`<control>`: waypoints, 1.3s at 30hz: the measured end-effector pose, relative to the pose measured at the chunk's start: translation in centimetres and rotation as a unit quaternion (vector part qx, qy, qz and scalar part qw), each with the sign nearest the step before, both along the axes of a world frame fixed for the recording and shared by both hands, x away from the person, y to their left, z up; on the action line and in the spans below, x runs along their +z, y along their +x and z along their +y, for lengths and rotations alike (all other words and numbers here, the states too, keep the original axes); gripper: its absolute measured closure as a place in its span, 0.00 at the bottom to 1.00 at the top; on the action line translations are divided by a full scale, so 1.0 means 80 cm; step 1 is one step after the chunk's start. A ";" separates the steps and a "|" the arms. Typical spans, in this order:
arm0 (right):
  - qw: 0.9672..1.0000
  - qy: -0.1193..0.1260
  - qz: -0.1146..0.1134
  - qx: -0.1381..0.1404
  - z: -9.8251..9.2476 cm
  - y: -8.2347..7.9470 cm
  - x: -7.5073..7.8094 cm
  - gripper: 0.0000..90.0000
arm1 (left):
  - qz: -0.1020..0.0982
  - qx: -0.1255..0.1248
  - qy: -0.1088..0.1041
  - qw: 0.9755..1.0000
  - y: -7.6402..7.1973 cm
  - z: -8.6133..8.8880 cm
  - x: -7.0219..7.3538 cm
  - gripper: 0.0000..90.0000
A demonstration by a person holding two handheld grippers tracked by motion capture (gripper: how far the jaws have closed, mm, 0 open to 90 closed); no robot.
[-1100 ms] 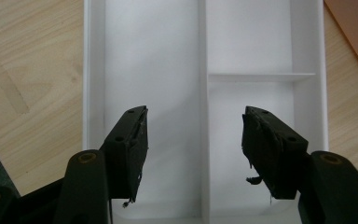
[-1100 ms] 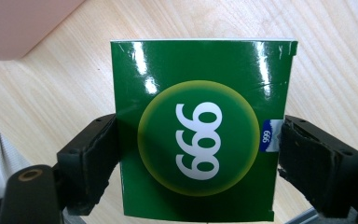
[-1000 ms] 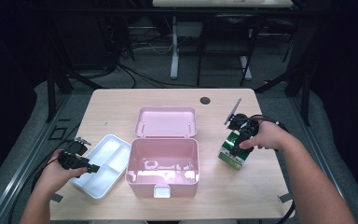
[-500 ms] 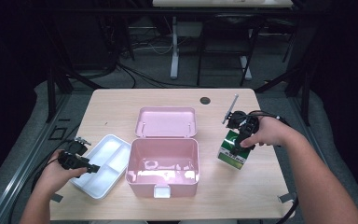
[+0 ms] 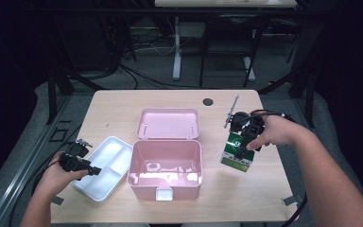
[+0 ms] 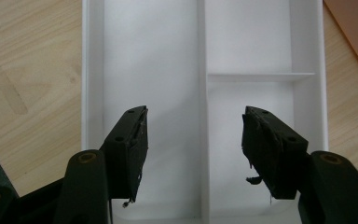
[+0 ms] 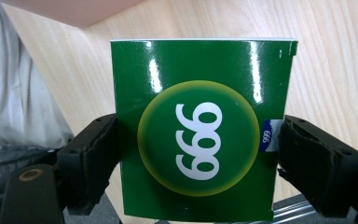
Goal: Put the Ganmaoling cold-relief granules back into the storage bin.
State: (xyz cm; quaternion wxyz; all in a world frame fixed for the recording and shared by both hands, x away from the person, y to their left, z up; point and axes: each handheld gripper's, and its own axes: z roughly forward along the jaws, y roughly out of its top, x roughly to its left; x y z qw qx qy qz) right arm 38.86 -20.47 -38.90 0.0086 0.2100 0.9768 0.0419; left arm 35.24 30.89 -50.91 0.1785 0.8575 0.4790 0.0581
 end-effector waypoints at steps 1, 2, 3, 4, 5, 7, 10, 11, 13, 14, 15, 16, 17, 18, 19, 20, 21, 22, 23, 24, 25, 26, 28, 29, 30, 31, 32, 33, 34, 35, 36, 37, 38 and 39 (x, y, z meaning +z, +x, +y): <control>1.000 0.000 0.001 0.003 0.002 -0.001 0.002 0.18 | 0.000 0.000 0.000 1.000 0.000 0.000 0.000 0.46; 1.000 0.000 0.000 0.006 0.004 -0.002 0.003 0.18 | 0.000 0.000 0.000 1.000 0.000 0.000 0.000 0.46; 1.000 0.001 0.000 0.008 0.005 -0.002 0.004 0.18 | 0.000 0.000 0.000 1.000 0.000 0.000 0.000 0.46; 1.000 0.000 0.000 0.011 0.007 -0.003 0.006 0.18 | 0.000 0.000 0.000 1.000 0.000 0.000 0.000 0.46; 1.000 0.000 0.000 0.011 0.007 -0.003 0.006 0.18 | 0.000 0.000 0.000 1.000 0.000 0.000 0.000 0.46; 1.000 -0.002 -0.001 0.019 0.011 -0.004 0.009 0.18 | 0.000 0.000 0.000 1.000 0.000 0.000 0.000 0.46; 1.000 -0.002 0.000 0.030 0.018 -0.008 0.014 0.18 | 0.001 -0.003 0.001 1.000 0.000 0.000 0.000 0.46; 0.999 -0.002 0.000 0.033 0.019 -0.009 0.015 0.18 | 0.001 -0.003 0.001 1.000 0.000 0.000 0.000 0.46; 0.999 -0.001 0.001 0.038 0.023 -0.011 0.016 0.18 | 0.001 -0.003 0.001 1.000 0.000 0.000 0.000 0.46; 0.999 -0.001 0.001 0.038 0.023 -0.011 0.016 0.18 | 0.000 -0.002 -0.001 1.000 0.000 -0.001 0.000 0.46; 0.999 -0.001 0.001 0.041 0.025 -0.012 0.018 0.18 | 0.000 -0.001 0.000 1.000 0.000 -0.001 -0.001 0.46; 0.999 -0.001 0.000 0.047 0.030 -0.013 0.020 0.18 | 0.001 -0.001 0.001 1.000 0.001 -0.001 -0.001 0.46; 0.999 -0.001 0.000 0.047 0.030 -0.013 0.020 0.18 | 0.001 -0.001 0.001 1.000 0.001 -0.001 -0.001 0.46; 0.999 -0.001 0.000 0.050 0.032 -0.014 0.022 0.18 | 0.002 -0.001 0.001 1.000 0.001 -0.001 -0.002 0.46; 0.999 0.001 0.001 0.053 0.034 -0.014 0.023 0.18 | 0.002 -0.002 0.000 1.000 0.001 -0.001 -0.002 0.46; 0.998 0.001 0.002 0.055 0.036 -0.015 0.024 0.18 | 0.002 -0.002 0.000 1.000 0.001 -0.001 -0.002 0.46; 0.998 0.001 0.002 0.059 0.039 -0.015 0.025 0.18 | 0.002 -0.002 0.000 1.000 0.001 -0.001 -0.002 0.46; 0.998 -0.002 0.002 0.065 0.043 -0.016 0.028 0.18 | 0.002 -0.002 0.000 1.000 0.001 -0.001 -0.002 0.46; 0.998 -0.002 0.002 0.065 0.043 -0.016 0.028 0.18 | 0.001 -0.002 0.000 1.000 0.001 -0.001 -0.001 0.46; 0.998 -0.002 0.002 0.067 0.045 -0.017 0.029 0.18 | 0.002 -0.002 0.000 1.000 0.001 -0.001 -0.001 0.46; 0.997 0.000 0.002 0.071 0.048 -0.019 0.032 0.18 | 0.001 -0.002 -0.001 1.000 0.000 -0.001 -0.001 0.46; 0.997 0.000 0.002 0.074 0.051 -0.020 0.034 0.18 | 0.001 -0.002 -0.001 1.000 0.000 -0.001 0.000 0.46; 0.997 0.001 0.000 0.079 0.055 -0.021 0.037 0.18 | 0.001 -0.003 -0.001 1.000 0.000 -0.001 0.000 0.46; 0.997 0.002 0.000 0.082 0.058 -0.022 0.039 0.18 | 0.000 -0.003 -0.001 1.000 0.000 -0.001 0.000 0.46; 0.996 0.002 0.002 0.085 0.060 -0.022 0.040 0.18 | 0.000 -0.002 -0.002 1.000 0.000 -0.001 0.000 0.46; 0.996 0.002 0.004 0.088 0.062 -0.023 0.040 0.18 | -0.001 -0.003 -0.002 1.000 0.000 -0.001 0.001 0.46; 0.996 0.001 0.005 0.091 0.065 -0.024 0.041 0.18 | -0.001 -0.003 -0.002 1.000 0.000 -0.001 0.001 0.46; 0.996 0.001 0.005 0.091 0.065 -0.024 0.041 0.18 | -0.001 -0.003 -0.002 1.000 0.000 -0.001 0.001 0.46; 0.996 -0.001 -0.001 0.093 0.067 -0.025 0.042 0.18 | -0.001 -0.002 -0.002 1.000 0.000 -0.001 0.001 0.46; 0.995 -0.001 0.007 0.099 0.072 -0.025 0.043 0.18 | -0.001 -0.003 -0.002 1.000 0.000 -0.001 0.001 0.46; 0.995 -0.004 0.002 0.101 0.075 -0.027 0.044 0.18 | 0.000 -0.003 -0.003 1.000 0.000 -0.001 0.000 0.46; 0.995 -0.003 0.005 0.104 0.078 -0.027 0.045 0.18 | 0.000 -0.003 -0.003 1.000 0.000 -0.001 0.000 0.46; 0.994 -0.002 0.008 0.107 0.081 -0.027 0.046 0.18 | 0.001 -0.002 -0.003 1.000 0.000 -0.001 0.000 0.46; 0.994 -0.001 0.001 0.110 0.084 -0.029 0.047 0.18 | 0.002 -0.002 -0.002 1.000 0.000 -0.001 -0.001 0.46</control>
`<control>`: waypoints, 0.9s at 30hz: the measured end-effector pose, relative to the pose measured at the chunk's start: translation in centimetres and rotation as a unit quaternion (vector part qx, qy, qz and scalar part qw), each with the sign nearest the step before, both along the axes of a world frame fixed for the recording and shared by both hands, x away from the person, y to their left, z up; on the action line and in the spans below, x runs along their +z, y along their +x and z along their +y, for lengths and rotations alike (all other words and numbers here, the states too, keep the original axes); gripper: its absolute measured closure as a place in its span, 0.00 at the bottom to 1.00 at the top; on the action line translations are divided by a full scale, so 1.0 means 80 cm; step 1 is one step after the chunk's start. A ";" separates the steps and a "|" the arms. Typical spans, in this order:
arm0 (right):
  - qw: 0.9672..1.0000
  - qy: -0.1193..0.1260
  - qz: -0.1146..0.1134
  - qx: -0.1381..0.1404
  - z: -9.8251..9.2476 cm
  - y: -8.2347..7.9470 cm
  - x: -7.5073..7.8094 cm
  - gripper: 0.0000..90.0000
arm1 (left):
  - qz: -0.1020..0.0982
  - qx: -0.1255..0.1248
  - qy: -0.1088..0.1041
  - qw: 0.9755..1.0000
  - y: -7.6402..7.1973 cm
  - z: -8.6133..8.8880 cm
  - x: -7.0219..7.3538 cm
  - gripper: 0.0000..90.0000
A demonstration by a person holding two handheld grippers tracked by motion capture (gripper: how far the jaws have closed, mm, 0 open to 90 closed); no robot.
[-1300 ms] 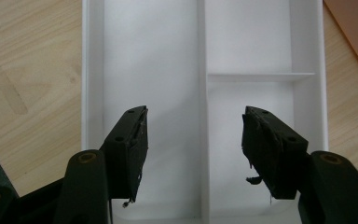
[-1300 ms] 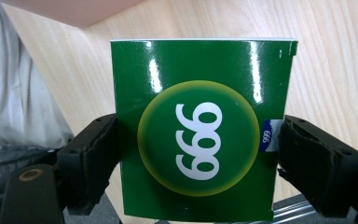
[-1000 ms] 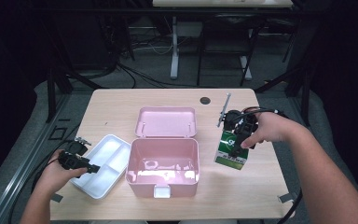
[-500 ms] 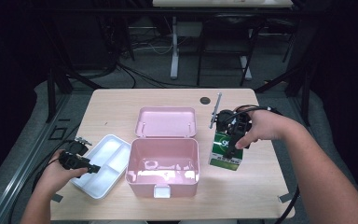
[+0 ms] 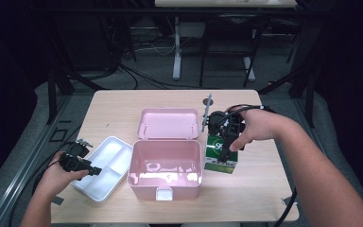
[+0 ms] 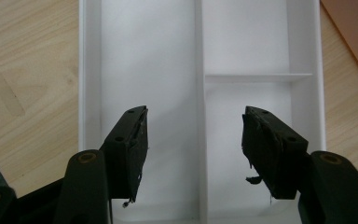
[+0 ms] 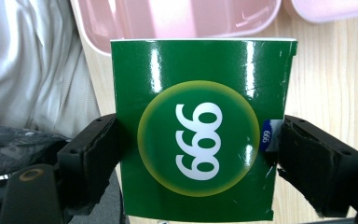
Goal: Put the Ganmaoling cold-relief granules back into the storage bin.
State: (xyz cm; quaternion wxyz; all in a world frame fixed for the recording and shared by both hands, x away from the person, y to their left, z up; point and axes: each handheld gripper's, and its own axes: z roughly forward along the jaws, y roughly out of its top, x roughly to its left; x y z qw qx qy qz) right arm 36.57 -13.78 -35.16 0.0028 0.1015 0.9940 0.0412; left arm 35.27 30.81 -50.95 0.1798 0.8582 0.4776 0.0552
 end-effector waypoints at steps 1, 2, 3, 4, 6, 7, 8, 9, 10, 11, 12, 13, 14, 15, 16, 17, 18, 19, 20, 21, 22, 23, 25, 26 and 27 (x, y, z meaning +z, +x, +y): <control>1.000 0.001 0.003 0.002 0.003 -0.001 0.001 0.18 | 0.001 0.000 0.000 1.000 0.000 0.000 0.000 0.46; 1.000 0.000 0.003 0.004 0.005 -0.002 0.002 0.18 | 0.000 0.000 0.000 1.000 0.000 0.000 0.000 0.46; 1.000 0.000 0.002 0.006 0.008 -0.002 0.003 0.18 | 0.000 -0.001 0.000 1.000 0.000 0.000 0.000 0.46; 1.000 0.000 0.005 0.007 0.010 -0.002 0.003 0.18 | 0.000 -0.001 0.000 1.000 0.000 0.000 0.000 0.46; 1.000 0.002 0.005 0.008 0.015 -0.002 0.004 0.18 | 0.000 -0.001 -0.001 1.000 0.000 -0.001 0.001 0.46; 1.000 -0.001 0.002 0.010 0.019 -0.003 0.004 0.18 | -0.001 -0.002 -0.001 1.000 0.000 0.000 0.001 0.46; 1.000 -0.001 0.002 0.010 0.019 -0.003 0.004 0.18 | -0.001 -0.002 -0.001 1.000 0.000 0.000 0.001 0.46; 1.000 -0.002 0.005 0.013 0.023 -0.002 0.003 0.18 | -0.001 -0.002 0.000 1.000 0.000 -0.001 0.001 0.46; 1.000 -0.002 0.005 0.013 0.023 -0.002 0.003 0.18 | -0.001 -0.002 0.000 1.000 0.000 -0.001 0.001 0.46; 1.000 -0.001 0.003 0.018 0.030 -0.002 0.003 0.18 | -0.001 -0.001 0.000 1.000 0.000 -0.001 0.001 0.46; 1.000 -0.001 0.003 0.018 0.030 -0.002 0.003 0.18 | -0.001 -0.001 0.000 1.000 0.000 -0.001 0.001 0.46; 1.000 0.000 0.005 0.021 0.036 -0.002 0.004 0.18 | 0.000 -0.001 0.001 1.000 0.000 -0.001 0.000 0.46; 1.000 0.000 0.005 0.021 0.036 -0.002 0.004 0.18 | 0.000 -0.001 0.001 1.000 0.000 -0.001 0.000 0.46; 1.000 0.003 0.006 0.025 0.043 -0.002 0.004 0.18 | 0.000 -0.002 0.001 1.000 0.000 -0.001 0.000 0.46; 1.000 0.003 0.006 0.025 0.043 -0.002 0.004 0.18 | 0.000 -0.002 0.001 1.000 0.000 -0.001 0.000 0.46; 1.000 0.001 0.006 0.027 0.049 -0.002 0.005 0.18 | -0.001 -0.004 0.000 1.000 0.001 -0.002 0.000 0.46; 1.000 0.001 0.006 0.027 0.049 -0.002 0.005 0.18 | -0.001 -0.004 0.000 1.000 0.001 -0.002 0.000 0.46; 1.000 0.002 0.007 0.028 0.052 -0.002 0.005 0.18 | 0.000 -0.007 0.000 1.000 0.001 -0.001 0.000 0.46; 1.000 0.002 0.006 0.030 0.056 -0.002 0.005 0.18 | 0.000 -0.007 0.001 1.000 0.001 -0.001 0.000 0.46; 0.999 0.004 0.006 0.035 0.062 -0.002 0.005 0.18 | 0.000 -0.005 -0.001 1.000 0.001 -0.002 -0.001 0.46; 0.999 0.004 0.006 0.035 0.062 -0.002 0.005 0.18 | 0.000 -0.005 -0.001 1.000 0.001 -0.002 -0.001 0.46; 0.999 0.004 0.007 0.036 0.065 -0.002 0.005 0.18 | -0.001 -0.003 -0.001 1.000 0.001 -0.002 -0.001 0.46; 0.999 0.005 0.008 0.041 0.073 -0.002 0.005 0.18 | 0.001 -0.004 -0.001 1.000 0.001 -0.001 -0.001 0.46; 0.999 0.004 0.009 0.040 0.076 -0.002 0.005 0.18 | 0.001 -0.006 0.001 1.000 0.001 -0.001 -0.001 0.46; 0.999 0.005 0.007 0.041 0.078 -0.002 0.006 0.18 | 0.001 -0.006 0.002 1.000 0.001 -0.001 -0.001 0.46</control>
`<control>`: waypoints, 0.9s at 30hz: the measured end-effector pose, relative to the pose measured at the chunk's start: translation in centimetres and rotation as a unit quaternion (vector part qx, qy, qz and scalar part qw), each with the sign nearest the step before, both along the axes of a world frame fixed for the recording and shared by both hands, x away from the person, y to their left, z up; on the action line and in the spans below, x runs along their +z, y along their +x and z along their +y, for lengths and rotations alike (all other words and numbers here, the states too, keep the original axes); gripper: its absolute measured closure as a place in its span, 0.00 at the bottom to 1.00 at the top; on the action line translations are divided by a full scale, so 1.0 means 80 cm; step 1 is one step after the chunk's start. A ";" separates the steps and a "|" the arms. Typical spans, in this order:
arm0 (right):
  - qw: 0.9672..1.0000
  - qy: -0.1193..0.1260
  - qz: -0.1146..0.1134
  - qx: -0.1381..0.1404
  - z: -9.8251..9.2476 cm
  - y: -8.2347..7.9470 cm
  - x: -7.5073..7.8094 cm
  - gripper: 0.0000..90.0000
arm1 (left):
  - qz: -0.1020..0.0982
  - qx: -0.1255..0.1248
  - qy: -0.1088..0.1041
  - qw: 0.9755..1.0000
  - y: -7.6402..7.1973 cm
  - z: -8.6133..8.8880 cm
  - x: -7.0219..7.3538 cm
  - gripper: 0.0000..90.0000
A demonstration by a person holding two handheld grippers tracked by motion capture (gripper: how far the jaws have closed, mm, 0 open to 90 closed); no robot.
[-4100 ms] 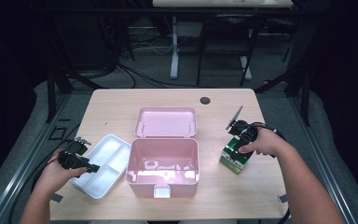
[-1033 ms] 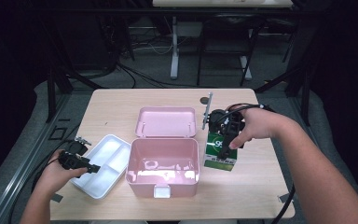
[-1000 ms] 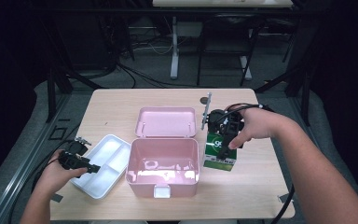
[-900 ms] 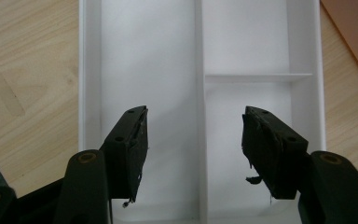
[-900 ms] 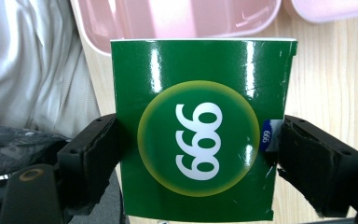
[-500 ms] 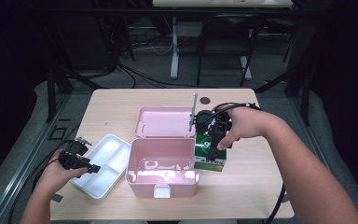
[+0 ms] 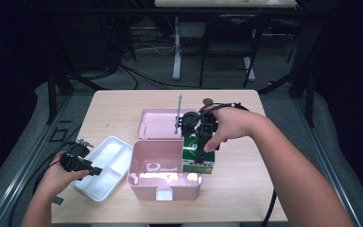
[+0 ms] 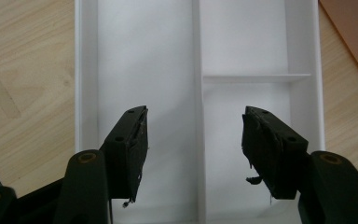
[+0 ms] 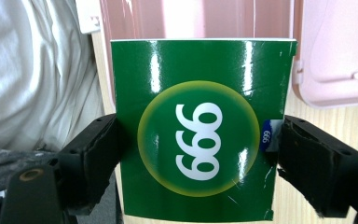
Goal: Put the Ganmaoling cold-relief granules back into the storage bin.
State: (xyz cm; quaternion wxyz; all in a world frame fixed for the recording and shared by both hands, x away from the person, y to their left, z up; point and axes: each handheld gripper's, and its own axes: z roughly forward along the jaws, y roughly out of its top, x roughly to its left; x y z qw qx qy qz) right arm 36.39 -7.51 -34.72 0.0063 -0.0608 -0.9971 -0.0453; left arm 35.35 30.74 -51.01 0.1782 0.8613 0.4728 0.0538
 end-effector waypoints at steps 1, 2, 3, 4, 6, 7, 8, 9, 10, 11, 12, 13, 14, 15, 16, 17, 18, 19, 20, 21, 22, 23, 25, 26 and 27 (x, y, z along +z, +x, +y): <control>1.000 0.000 0.000 0.000 0.000 0.000 0.000 0.18 | 0.000 0.000 0.000 1.000 0.000 0.000 0.000 0.46; 1.000 0.002 -0.001 0.000 0.004 0.000 0.001 0.18 | -0.001 0.001 0.000 1.000 0.000 0.000 0.000 0.46; 1.000 0.002 -0.001 0.000 0.004 0.000 0.001 0.18 | -0.001 0.001 0.000 1.000 0.000 0.000 0.000 0.46; 1.000 0.002 0.000 0.001 0.007 0.000 0.001 0.18 | -0.002 0.003 -0.003 1.000 0.000 -0.001 0.000 0.46; 1.000 0.003 -0.002 0.003 0.010 -0.001 0.000 0.18 | -0.001 0.002 -0.003 1.000 0.000 -0.001 0.000 0.46; 1.000 0.001 -0.002 0.005 0.011 0.000 0.000 0.18 | -0.001 0.002 -0.003 1.000 0.000 -0.001 0.001 0.46; 1.000 0.001 -0.002 0.005 0.013 -0.001 0.000 0.18 | -0.001 0.001 -0.003 1.000 0.000 -0.001 0.001 0.46; 1.000 0.001 -0.002 0.005 0.013 -0.001 0.000 0.18 | -0.001 0.001 -0.003 1.000 0.000 -0.001 0.001 0.46; 1.000 0.000 -0.002 0.005 0.015 -0.001 0.000 0.18 | -0.002 0.002 -0.003 1.000 0.000 -0.001 0.001 0.46; 1.000 0.000 -0.002 0.006 0.016 -0.001 0.000 0.18 | -0.001 0.002 -0.002 1.000 0.000 -0.001 0.001 0.46; 1.000 0.001 -0.002 0.009 0.018 0.000 0.000 0.18 | -0.001 0.000 -0.001 1.000 0.000 0.000 0.001 0.46; 1.000 0.003 -0.004 0.010 0.019 -0.001 -0.001 0.18 | -0.001 0.000 -0.001 1.000 0.000 -0.001 0.001 0.46; 1.000 0.003 -0.002 0.013 0.022 -0.001 -0.001 0.18 | -0.001 -0.001 -0.002 1.000 0.000 -0.001 0.000 0.46; 1.000 0.003 -0.002 0.013 0.022 -0.001 -0.001 0.18 | -0.001 -0.001 -0.002 1.000 0.000 -0.001 0.000 0.46; 1.000 0.004 -0.002 0.017 0.026 -0.001 -0.003 0.18 | -0.001 0.001 -0.003 1.000 0.000 -0.001 0.000 0.46; 1.000 0.004 -0.002 0.017 0.026 -0.001 -0.003 0.18 | -0.002 0.001 -0.004 1.000 0.000 -0.001 0.000 0.46; 1.000 0.000 -0.001 0.019 0.029 -0.001 -0.004 0.18 | -0.001 0.002 -0.004 1.000 0.000 -0.001 0.000 0.46; 1.000 0.000 -0.001 0.019 0.029 -0.001 -0.004 0.18 | -0.002 0.002 -0.003 1.000 0.000 -0.001 0.001 0.46; 1.000 0.000 0.000 0.021 0.031 -0.002 -0.005 0.18 | -0.002 0.002 -0.003 1.000 0.000 0.000 0.001 0.46; 1.000 0.000 0.000 0.021 0.031 -0.002 -0.005 0.18 | -0.002 0.002 -0.003 1.000 0.000 0.000 0.001 0.46; 1.000 0.000 0.000 0.022 0.034 -0.001 -0.005 0.18 | -0.002 0.002 -0.004 1.000 0.000 -0.001 0.000 0.46; 1.000 0.000 0.000 0.022 0.034 -0.001 -0.005 0.18 | -0.002 0.002 -0.004 1.000 0.000 -0.001 0.000 0.46; 1.000 0.001 0.000 0.024 0.036 -0.001 -0.006 0.18 | -0.001 0.001 -0.004 1.000 0.000 -0.001 0.000 0.46; 1.000 0.001 0.000 0.028 0.039 -0.001 -0.008 0.18 | -0.001 0.001 -0.004 1.000 0.000 -0.001 0.000 0.46; 1.000 0.001 0.000 0.028 0.039 -0.001 -0.008 0.18 | -0.001 0.001 -0.004 1.000 0.000 -0.001 0.000 0.46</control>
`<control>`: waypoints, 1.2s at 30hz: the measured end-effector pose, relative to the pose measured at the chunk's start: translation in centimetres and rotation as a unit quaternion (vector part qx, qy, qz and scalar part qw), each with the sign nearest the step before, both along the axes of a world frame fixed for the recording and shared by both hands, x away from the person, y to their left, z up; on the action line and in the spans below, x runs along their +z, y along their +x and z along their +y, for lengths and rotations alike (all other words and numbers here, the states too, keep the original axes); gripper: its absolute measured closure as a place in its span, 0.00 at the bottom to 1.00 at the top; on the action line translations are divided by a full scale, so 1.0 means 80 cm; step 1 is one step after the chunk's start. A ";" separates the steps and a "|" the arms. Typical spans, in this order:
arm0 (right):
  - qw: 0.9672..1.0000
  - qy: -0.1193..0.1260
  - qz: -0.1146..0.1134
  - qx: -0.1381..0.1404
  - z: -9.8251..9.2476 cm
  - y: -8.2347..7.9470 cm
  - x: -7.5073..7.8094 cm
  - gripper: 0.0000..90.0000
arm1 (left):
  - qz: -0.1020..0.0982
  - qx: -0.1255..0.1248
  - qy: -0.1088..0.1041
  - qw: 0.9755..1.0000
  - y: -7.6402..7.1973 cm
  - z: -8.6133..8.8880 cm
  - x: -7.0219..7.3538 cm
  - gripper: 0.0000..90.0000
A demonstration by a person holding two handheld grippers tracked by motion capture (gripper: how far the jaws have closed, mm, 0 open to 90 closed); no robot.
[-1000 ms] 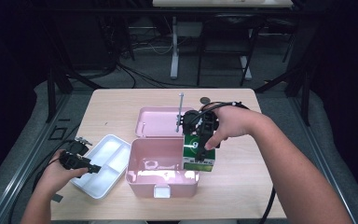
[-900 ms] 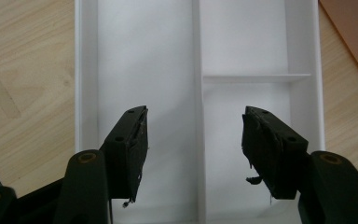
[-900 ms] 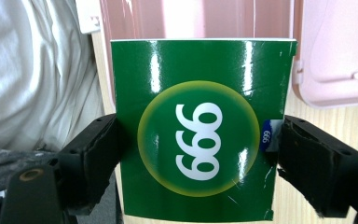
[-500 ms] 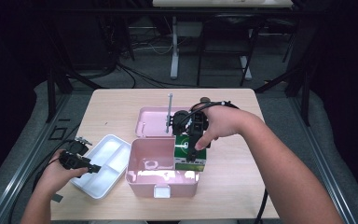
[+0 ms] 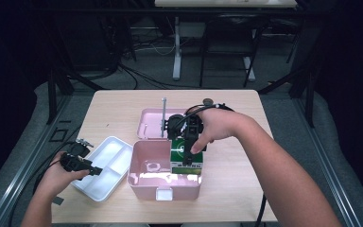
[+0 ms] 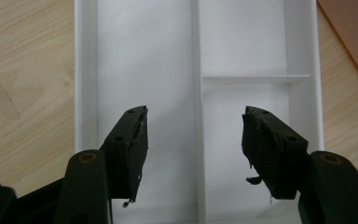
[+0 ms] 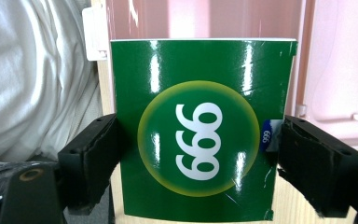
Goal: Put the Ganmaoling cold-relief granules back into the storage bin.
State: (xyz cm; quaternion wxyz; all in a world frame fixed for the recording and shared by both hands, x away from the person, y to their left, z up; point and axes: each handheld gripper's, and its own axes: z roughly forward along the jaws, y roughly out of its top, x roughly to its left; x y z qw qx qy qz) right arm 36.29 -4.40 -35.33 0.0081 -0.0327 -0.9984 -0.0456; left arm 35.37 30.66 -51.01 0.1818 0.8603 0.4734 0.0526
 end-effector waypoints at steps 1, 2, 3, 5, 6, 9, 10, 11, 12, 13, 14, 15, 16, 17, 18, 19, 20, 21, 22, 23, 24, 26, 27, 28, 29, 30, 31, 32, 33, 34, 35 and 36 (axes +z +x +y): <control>1.000 0.001 0.002 0.000 0.002 0.000 -0.002 0.18 | -0.001 0.000 0.000 1.000 0.000 0.000 0.000 0.46; 1.000 0.001 0.002 0.001 0.003 0.001 -0.002 0.18 | -0.001 -0.001 0.001 1.000 0.000 0.000 0.000 0.46; 1.000 -0.002 0.002 0.004 0.004 0.001 -0.004 0.18 | 0.000 0.000 0.000 1.000 0.000 0.000 0.000 0.46; 1.000 0.000 0.003 0.003 0.005 0.001 -0.006 0.18 | -0.001 0.000 0.000 1.000 0.000 0.000 0.000 0.46; 1.000 -0.002 0.004 0.005 0.006 0.002 -0.009 0.18 | -0.001 0.000 0.000 1.000 0.000 0.000 0.000 0.46; 1.000 -0.002 0.006 0.007 0.007 0.003 -0.014 0.18 | 0.000 0.001 0.000 1.000 0.000 0.001 0.000 0.46; 1.000 -0.003 0.006 0.007 0.008 0.003 -0.015 0.18 | 0.000 0.001 0.000 1.000 0.000 0.001 0.000 0.46; 1.000 -0.005 0.005 0.008 0.008 0.003 -0.016 0.18 | -0.001 0.001 0.000 1.000 0.000 0.001 0.000 0.46; 1.000 -0.005 0.005 0.008 0.008 0.003 -0.016 0.18 | -0.001 0.001 0.000 1.000 0.000 0.001 0.000 0.46; 1.000 -0.006 0.004 0.010 0.009 0.003 -0.018 0.18 | -0.001 0.001 0.000 1.000 0.000 0.001 0.000 0.46; 1.000 -0.007 0.003 0.011 0.009 0.003 -0.019 0.18 | 0.000 -0.001 0.001 1.000 0.000 0.001 0.001 0.46; 1.000 -0.008 0.003 0.012 0.010 0.002 -0.021 0.18 | 0.000 -0.001 0.001 1.000 0.000 0.001 0.001 0.46; 1.000 -0.008 0.003 0.012 0.010 0.002 -0.021 0.18 | 0.000 -0.001 0.001 1.000 0.000 0.001 0.001 0.46; 1.000 -0.006 0.005 0.011 0.011 0.003 -0.024 0.18 | 0.000 -0.002 0.001 1.000 0.000 0.001 0.001 0.46; 1.000 -0.004 0.007 0.011 0.012 0.003 -0.026 0.18 | 0.000 -0.002 0.001 1.000 0.000 0.001 0.001 0.46; 1.000 -0.004 0.007 0.011 0.012 0.003 -0.026 0.18 | 0.000 -0.001 0.001 1.000 0.000 0.001 0.001 0.46; 1.000 -0.005 0.008 0.011 0.012 0.004 -0.031 0.18 | 0.000 -0.001 0.001 1.000 0.000 0.001 0.001 0.46; 1.000 -0.006 0.008 0.010 0.013 0.004 -0.034 0.18 | 0.000 -0.002 0.001 1.000 0.000 0.001 0.000 0.46; 1.000 -0.006 0.008 0.010 0.013 0.004 -0.034 0.18 | 0.000 -0.002 0.001 1.000 0.000 0.001 0.000 0.46; 1.000 -0.011 0.007 0.013 0.014 0.005 -0.038 0.18 | 0.000 0.000 0.000 1.000 0.000 0.000 0.000 0.46; 1.000 -0.014 0.006 0.014 0.014 0.005 -0.040 0.18 | 0.000 0.000 0.000 1.000 0.000 0.000 0.000 0.46; 1.000 -0.014 0.006 0.014 0.014 0.005 -0.042 0.18 | 0.000 0.000 0.001 1.000 0.000 0.000 0.000 0.46; 1.000 -0.008 0.010 0.011 0.014 0.006 -0.046 0.18 | 0.000 0.000 0.000 1.000 0.000 0.000 0.000 0.46; 1.000 -0.008 0.010 0.011 0.014 0.006 -0.046 0.18 | 0.000 0.000 0.000 1.000 0.000 0.000 0.000 0.46; 1.000 -0.005 0.013 0.009 0.014 0.007 -0.049 0.18 | 0.000 0.000 0.000 1.000 0.000 0.000 0.000 0.46; 1.000 -0.005 0.013 0.009 0.014 0.007 -0.049 0.18 | 0.000 0.000 0.000 1.000 0.000 0.000 0.000 0.46; 1.000 -0.007 0.011 0.011 0.014 0.007 -0.052 0.18 | 0.000 0.000 0.001 1.000 0.000 0.000 0.000 0.46; 1.000 -0.010 0.008 0.014 0.015 0.007 -0.055 0.18 | 0.000 0.000 0.000 1.000 0.000 0.000 -0.001 0.46; 1.000 -0.014 0.006 0.013 0.016 0.008 -0.059 0.18 | 0.000 0.000 0.000 1.000 0.000 -0.001 -0.001 0.46; 1.000 -0.014 0.006 0.013 0.016 0.008 -0.059 0.18 | 0.000 0.000 0.000 1.000 0.000 -0.001 -0.001 0.46; 1.000 -0.008 0.009 0.011 0.016 0.009 -0.064 0.18 | 0.000 -0.003 0.003 1.000 0.000 -0.001 -0.001 0.46; 1.000 -0.006 0.011 0.010 0.016 0.009 -0.067 0.18 | 0.000 -0.003 0.003 1.000 0.000 -0.001 -0.001 0.46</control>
